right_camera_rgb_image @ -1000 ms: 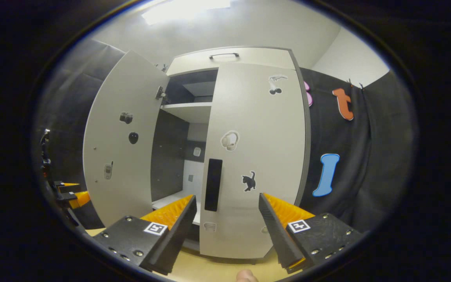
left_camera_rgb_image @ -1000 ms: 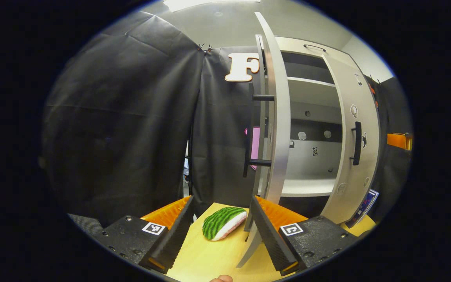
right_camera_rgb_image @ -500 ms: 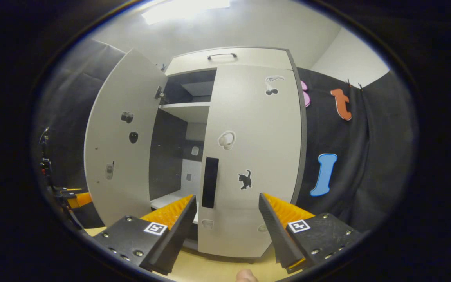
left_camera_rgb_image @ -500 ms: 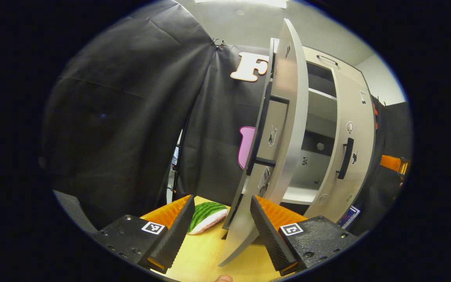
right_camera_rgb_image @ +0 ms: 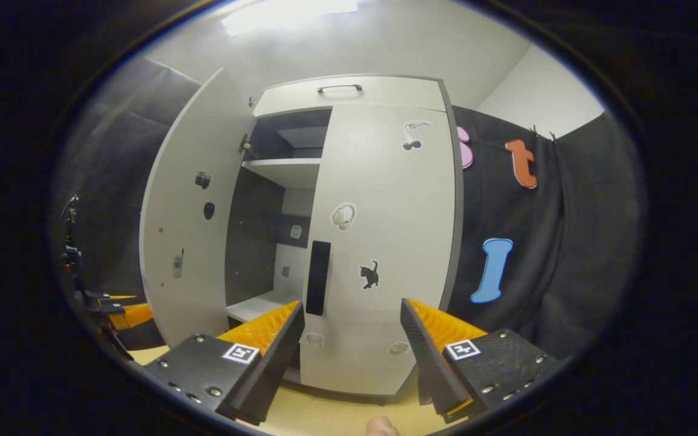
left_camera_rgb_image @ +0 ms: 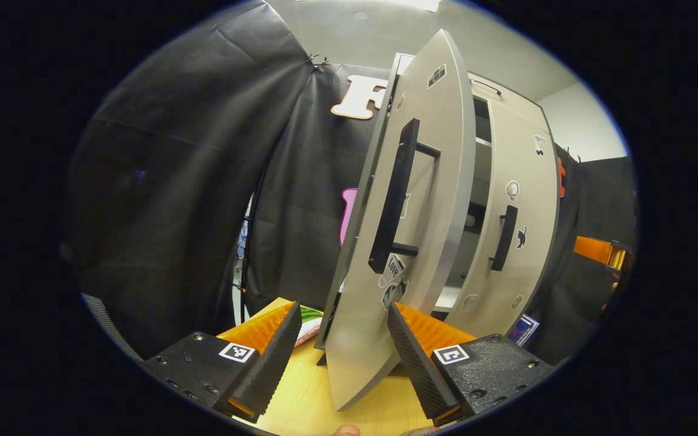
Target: Grasp the bottle in the cabinet with the left hand and place it on the coaster, then close the right door with the right hand and the left door with the left hand.
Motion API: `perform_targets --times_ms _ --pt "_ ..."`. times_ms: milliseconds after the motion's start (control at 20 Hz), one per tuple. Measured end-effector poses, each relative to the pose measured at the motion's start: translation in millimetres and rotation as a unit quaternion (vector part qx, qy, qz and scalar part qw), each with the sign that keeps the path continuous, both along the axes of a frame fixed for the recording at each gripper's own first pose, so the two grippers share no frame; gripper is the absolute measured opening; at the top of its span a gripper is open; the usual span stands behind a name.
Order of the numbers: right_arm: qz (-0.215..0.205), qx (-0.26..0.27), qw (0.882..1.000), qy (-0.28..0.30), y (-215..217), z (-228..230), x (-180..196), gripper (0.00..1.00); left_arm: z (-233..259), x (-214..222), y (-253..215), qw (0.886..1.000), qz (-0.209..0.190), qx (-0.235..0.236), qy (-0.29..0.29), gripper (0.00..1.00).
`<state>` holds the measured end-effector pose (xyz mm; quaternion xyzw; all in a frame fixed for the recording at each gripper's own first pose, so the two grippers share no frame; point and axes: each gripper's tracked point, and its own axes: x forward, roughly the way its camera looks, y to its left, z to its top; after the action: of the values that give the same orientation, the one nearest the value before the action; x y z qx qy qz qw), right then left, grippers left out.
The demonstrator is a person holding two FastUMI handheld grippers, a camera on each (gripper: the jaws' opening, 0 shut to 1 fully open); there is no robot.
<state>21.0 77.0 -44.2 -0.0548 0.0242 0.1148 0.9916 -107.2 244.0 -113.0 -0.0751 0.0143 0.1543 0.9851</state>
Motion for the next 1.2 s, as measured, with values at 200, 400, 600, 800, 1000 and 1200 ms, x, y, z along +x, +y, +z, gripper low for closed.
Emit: perform_targets --times_ms 200,400,600,800,1000,1200 --pt "-0.008 0.0 1.0 0.0 -7 0 -3 0.96 -3 10 -16 1.0 -0.023 -0.002 0.004 0.92" --pt "-0.016 -0.004 1.0 0.0 -12 -1 -4 0.96 2 25 -42 0.998 -0.061 -0.008 -0.005 0.92" --pt "-0.022 -0.007 1.0 -0.003 -17 1 -4 0.96 0 37 -62 0.996 -0.087 -0.004 -0.002 0.92" --pt "-0.029 -0.009 1.0 -0.003 -23 0 -3 0.96 4 44 -78 0.993 -0.115 -0.002 -0.003 0.92" --pt "-0.035 -0.012 0.999 -0.002 -29 -2 -5 0.96 -2 46 -90 0.992 -0.123 0.011 0.005 0.92" --pt "-0.037 -0.014 0.999 0.0 -33 -4 -7 0.96 -4 46 -91 0.993 -0.12 0.004 0.005 0.92"
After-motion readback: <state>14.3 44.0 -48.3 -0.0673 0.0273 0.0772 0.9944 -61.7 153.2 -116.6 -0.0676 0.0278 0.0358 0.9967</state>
